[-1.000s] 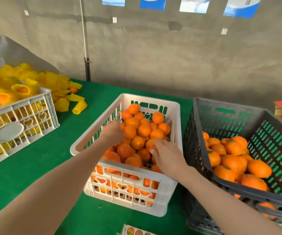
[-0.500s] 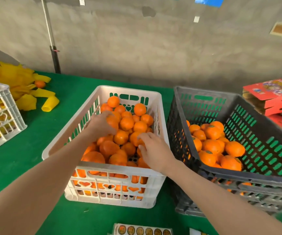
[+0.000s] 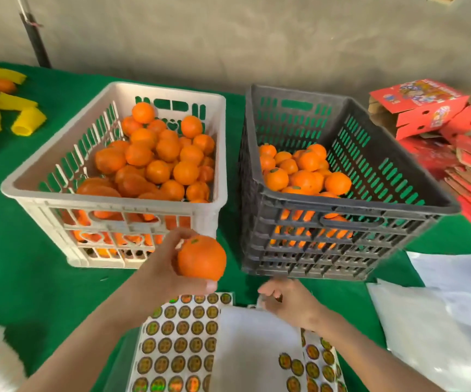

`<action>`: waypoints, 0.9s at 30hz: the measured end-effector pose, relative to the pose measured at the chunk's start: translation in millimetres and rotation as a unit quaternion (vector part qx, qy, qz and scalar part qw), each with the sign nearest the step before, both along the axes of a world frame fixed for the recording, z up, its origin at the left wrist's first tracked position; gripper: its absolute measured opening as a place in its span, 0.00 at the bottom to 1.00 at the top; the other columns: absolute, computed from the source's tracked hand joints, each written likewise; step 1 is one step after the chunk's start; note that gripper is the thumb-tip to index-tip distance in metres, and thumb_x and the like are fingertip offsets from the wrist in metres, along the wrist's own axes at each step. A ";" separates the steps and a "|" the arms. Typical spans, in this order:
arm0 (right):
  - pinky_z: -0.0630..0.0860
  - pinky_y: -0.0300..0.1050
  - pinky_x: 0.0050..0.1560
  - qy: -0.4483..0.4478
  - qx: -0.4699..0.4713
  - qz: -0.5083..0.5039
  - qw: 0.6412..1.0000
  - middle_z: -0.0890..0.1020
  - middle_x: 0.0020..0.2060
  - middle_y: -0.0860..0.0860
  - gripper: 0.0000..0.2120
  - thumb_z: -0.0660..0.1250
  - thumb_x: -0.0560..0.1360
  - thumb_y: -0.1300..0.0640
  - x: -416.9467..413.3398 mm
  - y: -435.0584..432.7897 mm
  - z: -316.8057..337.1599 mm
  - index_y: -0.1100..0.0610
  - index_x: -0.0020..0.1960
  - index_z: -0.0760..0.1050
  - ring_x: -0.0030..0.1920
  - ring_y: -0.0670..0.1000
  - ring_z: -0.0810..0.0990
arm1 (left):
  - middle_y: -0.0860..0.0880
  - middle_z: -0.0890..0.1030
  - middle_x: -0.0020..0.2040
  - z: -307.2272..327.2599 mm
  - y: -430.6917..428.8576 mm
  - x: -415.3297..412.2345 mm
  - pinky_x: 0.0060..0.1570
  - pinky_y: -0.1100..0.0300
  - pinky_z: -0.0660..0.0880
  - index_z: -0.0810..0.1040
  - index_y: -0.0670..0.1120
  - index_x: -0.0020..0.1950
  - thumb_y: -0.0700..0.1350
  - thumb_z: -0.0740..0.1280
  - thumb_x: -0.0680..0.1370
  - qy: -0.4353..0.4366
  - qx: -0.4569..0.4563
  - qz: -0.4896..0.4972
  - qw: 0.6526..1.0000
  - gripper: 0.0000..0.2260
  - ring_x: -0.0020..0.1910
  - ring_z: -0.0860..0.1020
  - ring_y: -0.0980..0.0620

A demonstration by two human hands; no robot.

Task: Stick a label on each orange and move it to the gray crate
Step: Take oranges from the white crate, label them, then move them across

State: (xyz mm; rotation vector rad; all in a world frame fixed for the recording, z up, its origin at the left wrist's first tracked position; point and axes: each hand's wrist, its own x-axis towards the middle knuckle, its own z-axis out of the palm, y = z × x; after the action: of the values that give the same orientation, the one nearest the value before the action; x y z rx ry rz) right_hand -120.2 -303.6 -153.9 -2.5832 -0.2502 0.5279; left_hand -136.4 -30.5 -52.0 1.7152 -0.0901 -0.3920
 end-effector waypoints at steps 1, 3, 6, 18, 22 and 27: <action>0.68 0.32 0.58 0.029 -0.028 0.017 0.999 0.76 0.59 0.53 0.19 0.68 0.75 0.49 -2.3 -5.4 -9.3 0.51 0.64 0.75 0.58 0.48 0.74 | 0.52 0.74 0.56 -8.2 -8.0 -3.2 0.40 0.63 0.76 0.69 0.64 0.55 0.57 0.77 0.49 0.020 0.001 -0.002 1.000 0.36 0.47 0.81 0.51; 0.62 0.42 0.67 0.067 -0.037 0.044 0.996 0.69 0.63 0.50 0.26 0.68 0.71 0.42 -4.7 -5.8 -20.9 0.47 0.67 0.72 0.67 0.51 0.65 | 0.51 0.75 0.56 -23.3 -21.3 -6.8 0.43 0.62 0.75 0.69 0.61 0.57 0.55 0.78 0.50 0.055 -0.001 0.006 0.998 0.37 0.49 0.80 0.50; 0.61 0.45 0.65 0.033 -0.051 0.092 0.994 0.68 0.55 0.47 0.21 0.70 0.70 0.45 -6.8 3.8 -27.5 0.51 0.61 0.77 0.65 0.52 0.62 | 0.50 0.78 0.54 -39.1 -36.8 -11.5 0.44 0.61 0.74 0.71 0.57 0.60 0.49 0.77 0.55 0.091 0.003 0.024 0.996 0.34 0.49 0.80 0.50; 0.77 0.43 0.45 0.074 0.238 -0.002 0.969 0.81 0.47 0.53 0.07 0.71 0.74 0.59 9.0 -15.1 48.5 0.55 0.51 0.77 0.43 0.47 0.80 | 0.39 0.82 0.54 -37.7 -71.2 -4.8 0.64 0.41 0.71 0.78 0.44 0.57 0.50 0.77 0.54 0.131 -0.017 0.008 0.991 0.32 0.56 0.79 0.40; 0.77 0.42 0.45 0.164 0.385 -0.159 0.894 0.83 0.51 0.55 0.16 0.70 0.74 0.60 -4.1 -39.3 49.9 0.49 0.60 0.73 0.48 0.51 0.82 | 0.37 0.80 0.55 -48.0 -64.5 -0.8 0.58 0.42 0.75 0.73 0.39 0.62 0.39 0.77 0.57 0.161 -0.080 0.121 0.976 0.34 0.54 0.79 0.38; 0.77 0.50 0.47 0.125 0.413 -0.213 0.877 0.84 0.45 0.59 0.16 0.67 0.74 0.69 -26.6 -29.5 32.5 0.52 0.56 0.74 0.46 0.57 0.82 | 0.40 0.79 0.54 -59.2 -64.2 -4.6 0.47 0.51 0.74 0.70 0.38 0.65 0.40 0.73 0.61 0.169 -0.123 0.187 0.960 0.33 0.51 0.78 0.41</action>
State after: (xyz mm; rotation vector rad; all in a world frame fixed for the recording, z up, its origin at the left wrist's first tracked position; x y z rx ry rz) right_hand -146.7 -333.1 -121.4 -1.6402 0.1619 0.4477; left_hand -141.0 -94.7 -111.1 1.3612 0.4139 -0.3671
